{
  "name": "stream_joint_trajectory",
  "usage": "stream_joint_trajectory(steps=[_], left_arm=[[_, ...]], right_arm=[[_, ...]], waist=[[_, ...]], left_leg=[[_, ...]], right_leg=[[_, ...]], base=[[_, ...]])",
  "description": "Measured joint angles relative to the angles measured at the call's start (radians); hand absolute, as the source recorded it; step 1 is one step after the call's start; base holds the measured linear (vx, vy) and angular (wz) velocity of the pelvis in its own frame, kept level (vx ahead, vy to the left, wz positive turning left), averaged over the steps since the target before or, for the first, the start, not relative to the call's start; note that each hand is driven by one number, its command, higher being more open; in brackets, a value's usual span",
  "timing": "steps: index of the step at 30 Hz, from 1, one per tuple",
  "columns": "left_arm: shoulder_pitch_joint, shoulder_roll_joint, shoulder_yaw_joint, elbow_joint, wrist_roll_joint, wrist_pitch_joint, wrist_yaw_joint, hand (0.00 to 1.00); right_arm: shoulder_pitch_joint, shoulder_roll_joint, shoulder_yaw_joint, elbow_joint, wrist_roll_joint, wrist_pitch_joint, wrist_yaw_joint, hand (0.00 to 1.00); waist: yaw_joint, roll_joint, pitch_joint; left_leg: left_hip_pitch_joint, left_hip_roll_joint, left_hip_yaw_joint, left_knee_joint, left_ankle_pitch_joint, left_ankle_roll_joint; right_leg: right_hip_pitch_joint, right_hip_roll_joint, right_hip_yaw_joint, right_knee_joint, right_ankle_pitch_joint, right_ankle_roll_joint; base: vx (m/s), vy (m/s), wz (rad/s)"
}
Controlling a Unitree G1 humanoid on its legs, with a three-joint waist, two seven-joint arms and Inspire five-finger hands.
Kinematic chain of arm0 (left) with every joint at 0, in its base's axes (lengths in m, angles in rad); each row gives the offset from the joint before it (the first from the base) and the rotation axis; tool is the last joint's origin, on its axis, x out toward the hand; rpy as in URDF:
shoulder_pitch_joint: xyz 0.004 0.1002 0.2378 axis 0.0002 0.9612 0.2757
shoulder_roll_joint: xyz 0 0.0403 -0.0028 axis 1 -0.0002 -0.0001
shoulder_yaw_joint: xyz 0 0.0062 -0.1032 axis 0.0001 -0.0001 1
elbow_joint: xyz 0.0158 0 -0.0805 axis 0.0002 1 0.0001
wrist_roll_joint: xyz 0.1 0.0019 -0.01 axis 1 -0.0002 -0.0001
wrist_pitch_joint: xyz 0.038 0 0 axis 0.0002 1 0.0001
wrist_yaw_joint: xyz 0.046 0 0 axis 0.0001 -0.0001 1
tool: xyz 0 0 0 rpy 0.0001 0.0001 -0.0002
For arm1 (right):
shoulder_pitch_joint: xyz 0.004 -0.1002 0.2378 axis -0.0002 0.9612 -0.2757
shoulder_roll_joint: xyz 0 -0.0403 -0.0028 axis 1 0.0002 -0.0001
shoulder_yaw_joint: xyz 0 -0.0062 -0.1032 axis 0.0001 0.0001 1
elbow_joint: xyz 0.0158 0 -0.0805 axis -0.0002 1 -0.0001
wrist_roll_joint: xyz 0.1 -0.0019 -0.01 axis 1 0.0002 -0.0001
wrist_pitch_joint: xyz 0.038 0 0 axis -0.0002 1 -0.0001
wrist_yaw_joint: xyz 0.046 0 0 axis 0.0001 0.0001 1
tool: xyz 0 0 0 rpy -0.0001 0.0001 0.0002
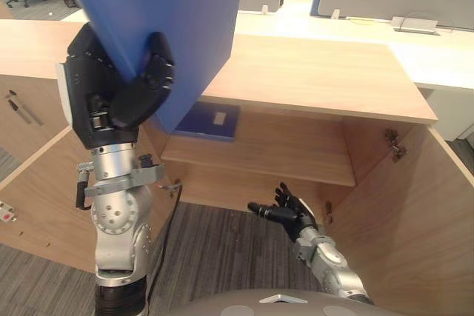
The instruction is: Walk over to the cabinet, pick up the folder, carry it to the office cabinet, place the folder inside the office cabinet, then close the office cabinet door
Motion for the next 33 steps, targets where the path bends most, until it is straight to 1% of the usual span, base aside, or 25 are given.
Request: stream_joint_trajectory(steps=[2, 4, 6, 10, 12, 14, 17, 20, 21, 23, 25, 28, 29, 31, 33], left_arm=[[0.003, 0.0, 0.015, 0.016, -0.08, -0.002, -0.015, 0.0], [0.006, -0.001, 0.042, 0.045, -0.129, -0.003, -0.027, 0.0], [0.023, 0.0, 0.062, 0.053, -0.138, -0.003, -0.032, 0.0], [0.076, -0.001, 0.091, 0.117, -0.169, -0.003, -0.078, 0.0], [0.085, -0.001, 0.093, 0.146, -0.196, -0.002, -0.095, 0.0], [0.085, 0.0, 0.099, 0.183, -0.201, -0.002, -0.102, 0.0], [0.082, 0.008, 0.103, 0.217, -0.201, -0.002, -0.132, 0.0], [0.058, 0.069, 0.088, 0.293, -0.241, 0.001, -0.214, 0.0], [0.047, 0.086, 0.078, 0.315, -0.241, 0.005, -0.24, 0.0], [0.026, 0.091, 0.07, 0.334, -0.241, 0.018, -0.265, 0.0], [-0.02, 0.098, 0.045, 0.374, -0.245, 0.019, -0.284, 0.0], [-0.062, 0.113, 0.021, 0.403, -0.282, 0.02, -0.302, 0.0], [-0.087, 0.121, 0.005, 0.415, -0.295, 0.021, -0.311, 0.0], [-0.099, 0.131, -0.003, 0.421, -0.315, 0.022, -0.328, 0.0], [-0.124, 0.147, -0.022, 0.436, -0.329, 0.023, -0.35, 0.0]], right_arm=[[0.02, 0.002, -0.02, -0.038, 0.107, -0.008, 0.019, 1.0], [0.042, 0.009, -0.063, -0.103, 0.265, -0.015, 0.042, 1.0], [0.053, 0.017, -0.089, -0.151, 0.336, -0.03, 0.056, 1.0], [0.048, 0.032, -0.177, -0.285, 0.446, -0.106, 0.081, 1.0], [0.047, 0.037, -0.198, -0.319, 0.477, -0.129, 0.087, 1.0], [0.043, 0.047, -0.227, -0.357, 0.482, -0.155, 0.09, 1.0], [0.016, 0.051, -0.251, -0.377, 0.482, -0.17, 0.089, 1.0], [-0.071, 0.045, -0.258, -0.378, 0.482, -0.183, 0.088, 1.0], [-0.108, 0.039, -0.255, -0.382, 0.481, -0.186, 0.088, 1.0], [-0.153, 0.02, -0.238, -0.383, 0.481, -0.186, 0.088, 1.0], [-0.212, -0.004, -0.205, -0.393, 0.478, -0.185, 0.088, 1.0], [-0.257, -0.015, -0.164, -0.41, 0.478, -0.183, 0.091, 1.0], [-0.277, -0.025, -0.159, -0.41, 0.474, -0.182, 0.091, 1.0], [-0.294, -0.035, -0.159, -0.41, 0.469, -0.181, 0.091, 1.0], [-0.325, -0.074, -0.158, -0.405, 0.46, -0.179, 0.089, 1.0]], waist=[[-0.001, 0.0, 0.0], [-0.001, 0.001, 0.001], [-0.004, 0.001, 0.001], [-0.004, 0.002, 0.002], [-0.002, 0.002, 0.002], [-0.002, 0.002, 0.002], [-0.003, 0.003, 0.003], [-0.004, 0.004, 0.003], [-0.002, 0.004, 0.003], [-0.001, 0.004, 0.003], [0.002, 0.004, 0.003], [0.001, 0.003, 0.004], [0.003, 0.002, 0.005], [0.002, 0.001, 0.008], [0.002, 0.0, 0.009]], left_leg=[[0.0, 0.0, 0.0, 0.0, 0.0, 0.0], [0.001, 0.0, 0.0, 0.0, 0.0, 0.0], [0.002, 0.001, 0.002, 0.0, 0.0, 0.0], [0.005, 0.001, 0.005, 0.0, 0.0, 0.0], [0.006, 0.001, 0.006, 0.0, -0.001, 0.0], [0.009, 0.002, 0.01, 0.0, -0.001, 0.0], [0.014, 0.002, 0.017, 0.0, -0.001, -0.001], [0.016, 0.002, 0.019, 0.0, -0.001, -0.001], [0.016, 0.003, 0.019, 0.0, -0.001, -0.001], [0.016, 0.003, 0.019, 0.0, -0.001, -0.001], [0.016, 0.003, 0.015, 0.001, -0.001, -0.001], [0.015, 0.003, 0.011, 0.001, -0.001, -0.001], [0.016, 0.003, 0.007, 0.001, -0.001, -0.001], [0.016, 0.003, 0.005, 0.001, -0.002, -0.001], [0.017, 0.001, 0.002, 0.001, -0.002, -0.001]], right_leg=[[0.0, 0.0, 0.0, 0.001, 0.0, 0.0], [-0.001, 0.0, 0.0, 0.004, 0.0, 0.0], [-0.002, 0.001, 0.001, 0.005, 0.0, 0.0], [-0.001, 0.001, 0.002, 0.006, -0.001, -0.001], [0.0, 0.001, 0.003, 0.007, -0.001, -0.001], [0.0, 0.002, 0.006, 0.007, -0.001, -0.001], [0.002, 0.002, 0.014, 0.007, -0.001, -0.001], [0.002, 0.004, 0.017, 0.008, -0.001, -0.001], [0.002, 0.004, 0.018, 0.008, -0.001, -0.001], [0.002, 0.004, 0.018, 0.009, -0.001, -0.001], [0.004, 0.004, 0.016, 0.01, -0.001, -0.001], [0.004, 0.004, 0.014, 0.012, -0.001, -0.001], [0.004, 0.003, 0.012, 0.016, -0.001, -0.001], [0.004, 0.003, 0.01, 0.022, -0.001, -0.001], [0.005, 0.0, 0.005, 0.025, -0.001, -0.001]], base=[[-0.02, -0.011, 0.0], [-0.03, -0.021, -0.01], [-0.03, -0.02, -0.03], [-0.01, -0.006, -0.01], [0.0, 0.0, 0.0], [-0.02, -0.015, -0.06], [0.0, -0.001, -0.08], [0.0, 0.0, -0.03], [0.0, 0.0, 0.0], [0.0, 0.0, 0.0], [0.0, 0.0, 0.05], [0.0, 0.0, 0.05], [0.0, 0.0, 0.08], [0.0, 0.0, 0.06], [-0.02, -0.001, 0.05]])
